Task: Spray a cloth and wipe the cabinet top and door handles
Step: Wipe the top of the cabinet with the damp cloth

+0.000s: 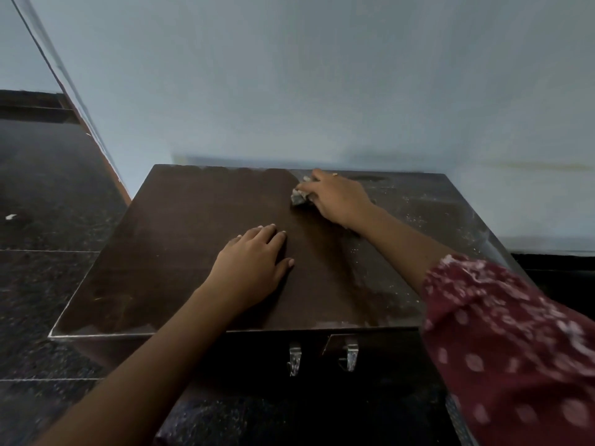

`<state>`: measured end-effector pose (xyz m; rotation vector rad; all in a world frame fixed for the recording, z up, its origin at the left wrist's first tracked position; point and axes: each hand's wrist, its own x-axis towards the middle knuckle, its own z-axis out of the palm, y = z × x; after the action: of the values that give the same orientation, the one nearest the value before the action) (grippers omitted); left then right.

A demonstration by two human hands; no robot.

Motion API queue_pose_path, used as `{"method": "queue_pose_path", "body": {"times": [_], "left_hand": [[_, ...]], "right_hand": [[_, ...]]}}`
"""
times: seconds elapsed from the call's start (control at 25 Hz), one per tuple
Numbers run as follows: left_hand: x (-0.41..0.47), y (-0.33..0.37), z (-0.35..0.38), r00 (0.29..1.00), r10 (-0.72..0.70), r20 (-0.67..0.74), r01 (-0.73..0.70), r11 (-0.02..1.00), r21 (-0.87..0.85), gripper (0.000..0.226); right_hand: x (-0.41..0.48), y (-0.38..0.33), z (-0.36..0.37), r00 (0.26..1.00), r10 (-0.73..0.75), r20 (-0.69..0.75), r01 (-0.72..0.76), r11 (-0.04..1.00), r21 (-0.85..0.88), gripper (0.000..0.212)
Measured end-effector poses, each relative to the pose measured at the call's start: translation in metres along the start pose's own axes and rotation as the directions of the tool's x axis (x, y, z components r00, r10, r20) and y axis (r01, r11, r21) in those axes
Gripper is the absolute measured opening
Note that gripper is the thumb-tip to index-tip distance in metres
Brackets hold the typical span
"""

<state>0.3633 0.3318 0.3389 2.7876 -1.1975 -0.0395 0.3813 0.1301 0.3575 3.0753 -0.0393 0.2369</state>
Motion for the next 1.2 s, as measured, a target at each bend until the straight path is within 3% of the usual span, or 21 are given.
{"method": "queue_pose_path", "body": {"times": [0.2, 0.36, 0.84, 1.2], "left_hand": [[0.002, -0.001, 0.004, 1.0, 0.002, 0.009, -0.002, 1.0, -0.007, 0.06], [0.002, -0.001, 0.004, 1.0, -0.007, 0.009, 0.007, 1.0, -0.019, 0.06], [-0.008, 0.009, -0.003, 0.999, -0.044, 0.025, 0.045, 0.998, -0.052, 0.056], [-0.014, 0.046, 0.007, 0.998, 0.066, 0.016, -0.065, 0.996, -0.068, 0.061]], "right_hand": [[0.058, 0.021, 0.012, 0.991, 0.133, 0.009, -0.133, 0.99, 0.038, 0.035], [0.054, 0.028, 0.014, 0.973, 0.23, 0.003, -0.23, 0.973, 0.031, 0.036], [-0.127, -0.017, -0.013, 0.999, -0.013, -0.04, 0.014, 1.0, 0.013, 0.035], [-0.207, -0.014, -0.039, 0.987, -0.158, 0.011, 0.157, 0.987, 0.022, 0.034]]}}
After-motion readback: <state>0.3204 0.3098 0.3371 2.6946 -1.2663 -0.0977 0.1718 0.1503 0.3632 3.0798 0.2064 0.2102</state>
